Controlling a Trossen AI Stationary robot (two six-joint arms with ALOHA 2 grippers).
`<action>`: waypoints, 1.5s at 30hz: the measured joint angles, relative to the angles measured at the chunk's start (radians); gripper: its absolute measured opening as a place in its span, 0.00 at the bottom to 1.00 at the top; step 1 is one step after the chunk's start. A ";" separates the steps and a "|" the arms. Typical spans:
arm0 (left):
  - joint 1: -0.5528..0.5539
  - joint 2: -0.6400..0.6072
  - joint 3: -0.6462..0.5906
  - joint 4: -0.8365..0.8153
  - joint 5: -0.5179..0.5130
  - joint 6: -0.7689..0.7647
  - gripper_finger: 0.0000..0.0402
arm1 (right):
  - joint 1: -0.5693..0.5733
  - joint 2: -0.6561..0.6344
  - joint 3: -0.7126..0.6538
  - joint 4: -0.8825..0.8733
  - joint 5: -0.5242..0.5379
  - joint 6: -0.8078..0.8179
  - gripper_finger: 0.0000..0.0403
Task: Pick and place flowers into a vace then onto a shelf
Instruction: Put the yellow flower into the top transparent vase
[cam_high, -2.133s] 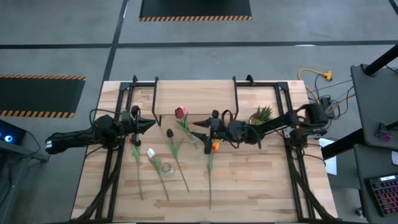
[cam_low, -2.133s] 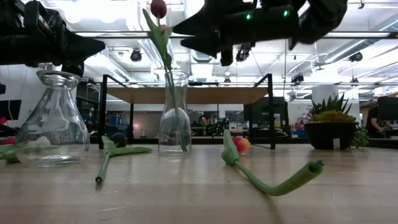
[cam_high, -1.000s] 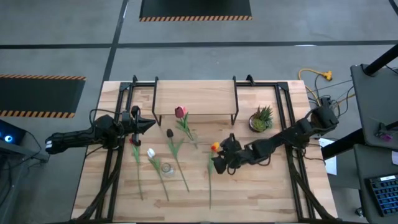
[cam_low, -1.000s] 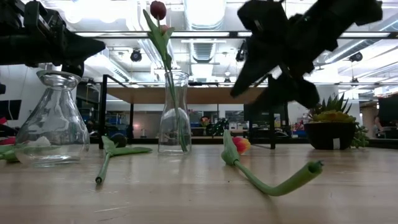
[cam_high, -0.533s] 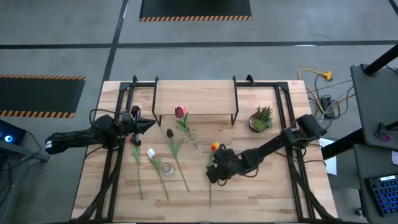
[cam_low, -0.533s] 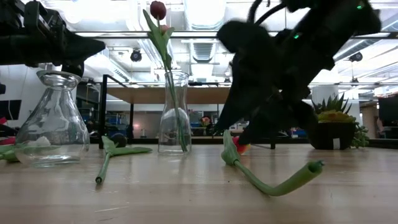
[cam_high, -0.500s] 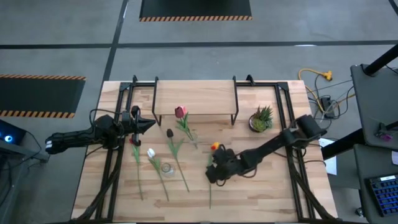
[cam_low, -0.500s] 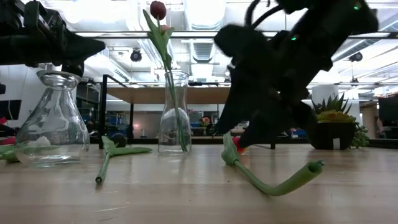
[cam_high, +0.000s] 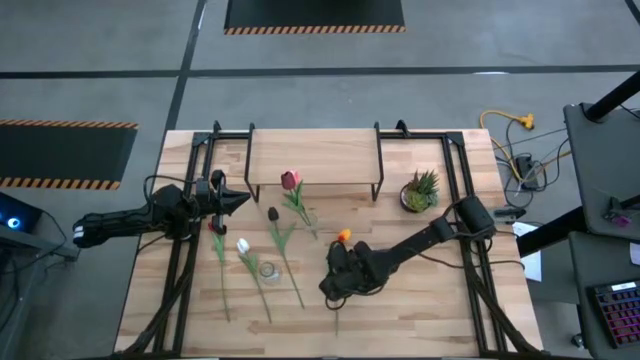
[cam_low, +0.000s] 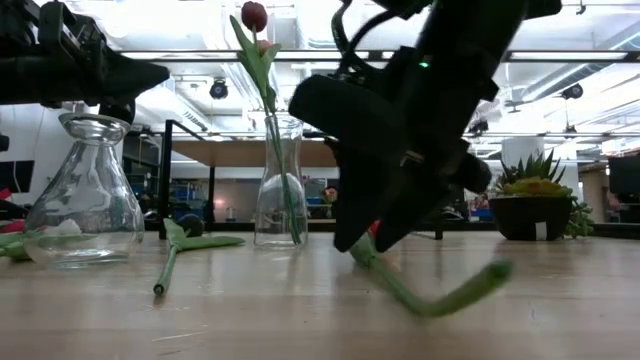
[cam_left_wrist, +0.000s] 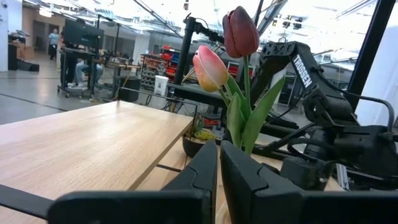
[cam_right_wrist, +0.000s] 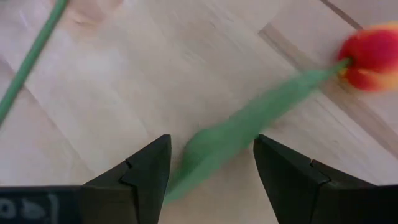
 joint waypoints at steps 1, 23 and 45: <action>0.000 0.000 0.000 0.000 0.000 0.000 0.01 | -0.002 0.007 0.008 -0.001 -0.002 -0.005 0.54; 0.000 0.000 0.000 0.000 0.000 0.000 0.01 | -0.032 0.006 -0.021 -0.084 -0.111 -0.079 0.25; 0.000 0.000 0.000 0.000 0.000 0.000 0.01 | 0.032 -0.236 -0.025 -0.256 0.089 -0.092 0.03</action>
